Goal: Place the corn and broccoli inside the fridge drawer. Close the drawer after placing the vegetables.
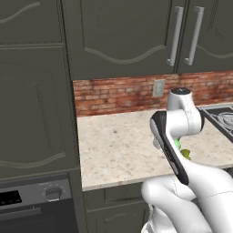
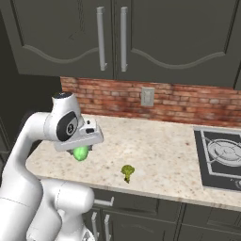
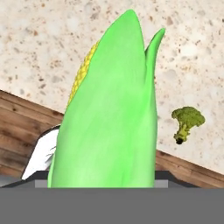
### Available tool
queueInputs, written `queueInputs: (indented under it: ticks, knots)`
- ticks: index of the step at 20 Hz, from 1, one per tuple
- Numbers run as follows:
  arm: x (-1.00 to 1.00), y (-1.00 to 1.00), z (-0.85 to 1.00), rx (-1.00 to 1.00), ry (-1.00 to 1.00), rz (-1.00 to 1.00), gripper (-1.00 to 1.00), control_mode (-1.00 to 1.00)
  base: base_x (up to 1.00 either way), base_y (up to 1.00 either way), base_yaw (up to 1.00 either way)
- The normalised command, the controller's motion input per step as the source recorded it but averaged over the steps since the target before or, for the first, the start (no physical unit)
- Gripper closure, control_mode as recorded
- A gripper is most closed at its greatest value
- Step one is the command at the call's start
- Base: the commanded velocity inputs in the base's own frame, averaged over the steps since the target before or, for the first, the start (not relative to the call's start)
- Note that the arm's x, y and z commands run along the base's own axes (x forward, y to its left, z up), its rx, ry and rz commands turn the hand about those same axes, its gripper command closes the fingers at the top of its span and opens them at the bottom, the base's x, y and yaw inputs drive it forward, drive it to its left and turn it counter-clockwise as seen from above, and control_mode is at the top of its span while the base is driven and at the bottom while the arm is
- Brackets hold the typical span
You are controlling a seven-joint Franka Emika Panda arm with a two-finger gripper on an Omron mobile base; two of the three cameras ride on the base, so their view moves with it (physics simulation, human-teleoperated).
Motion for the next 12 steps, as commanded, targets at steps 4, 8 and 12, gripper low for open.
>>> queueInputs:
  ticks: [4,8,12]
  knots:
    - [-0.24,-0.06,-0.12,0.00,0.00,-0.01,1.00,-1.00,0.00,0.00,0.00]
    - [0.00,0.00,0.00,0.00,0.00,0.00,1.00,1.00,-1.00,-0.26,0.00]
    - [0.00,0.00,0.00,0.00,0.00,0.00,1.00,1.00,-1.00,-0.03,0.00]
